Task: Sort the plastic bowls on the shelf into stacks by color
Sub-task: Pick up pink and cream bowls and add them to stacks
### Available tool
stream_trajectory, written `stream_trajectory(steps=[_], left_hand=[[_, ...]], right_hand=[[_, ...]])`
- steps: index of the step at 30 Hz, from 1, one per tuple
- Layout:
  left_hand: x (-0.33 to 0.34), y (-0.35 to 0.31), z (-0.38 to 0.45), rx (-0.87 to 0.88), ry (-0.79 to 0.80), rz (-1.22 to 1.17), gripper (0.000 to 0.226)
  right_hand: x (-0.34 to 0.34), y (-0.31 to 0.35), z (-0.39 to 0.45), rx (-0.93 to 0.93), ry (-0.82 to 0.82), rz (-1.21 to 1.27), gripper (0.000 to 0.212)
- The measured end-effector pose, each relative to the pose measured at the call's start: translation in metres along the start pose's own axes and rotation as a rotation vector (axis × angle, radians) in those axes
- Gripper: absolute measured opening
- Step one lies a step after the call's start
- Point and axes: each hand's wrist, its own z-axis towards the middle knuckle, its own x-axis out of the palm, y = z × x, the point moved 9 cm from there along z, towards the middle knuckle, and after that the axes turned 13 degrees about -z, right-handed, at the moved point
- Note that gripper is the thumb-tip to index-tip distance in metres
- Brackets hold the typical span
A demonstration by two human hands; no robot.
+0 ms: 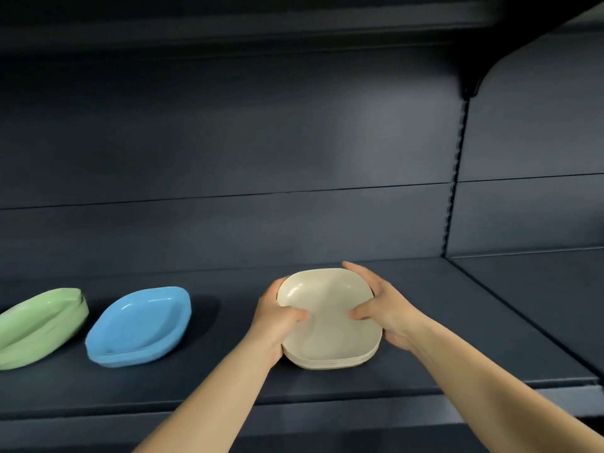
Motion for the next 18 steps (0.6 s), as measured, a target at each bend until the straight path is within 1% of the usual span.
stream_trajectory(steps=[3, 5, 8, 10, 12, 14, 18], left_hand=[[0.049, -0.008, -0.010, 0.053, -0.033, -0.022, 0.075], [0.092, -0.011, -0.014, 0.093, -0.024, -0.049, 0.079], [0.174, -0.005, -0.017, 0.099, 0.038, -0.080, 0.068], [0.232, 0.003, -0.020, 0.085, 0.061, -0.065, 0.054], [0.291, 0.009, -0.025, 0.065, 0.082, -0.069, 0.045], [0.350, 0.011, -0.031, 0.057, 0.108, -0.090, 0.042], [0.448, 0.014, -0.042, 0.052, 0.150, -0.151, 0.046]], right_hand=[[-0.049, 0.002, -0.022, -0.067, -0.048, 0.026, 0.077], [-0.087, 0.002, -0.038, -0.122, -0.089, 0.036, 0.067], [-0.163, -0.010, -0.057, -0.152, -0.181, 0.050, 0.056], [-0.219, -0.022, -0.070, -0.148, -0.225, 0.045, 0.054], [-0.277, -0.032, -0.084, -0.141, -0.266, 0.036, 0.052], [-0.333, -0.042, -0.098, -0.129, -0.318, 0.034, 0.051], [-0.430, -0.054, -0.124, -0.134, -0.420, 0.057, 0.049]])
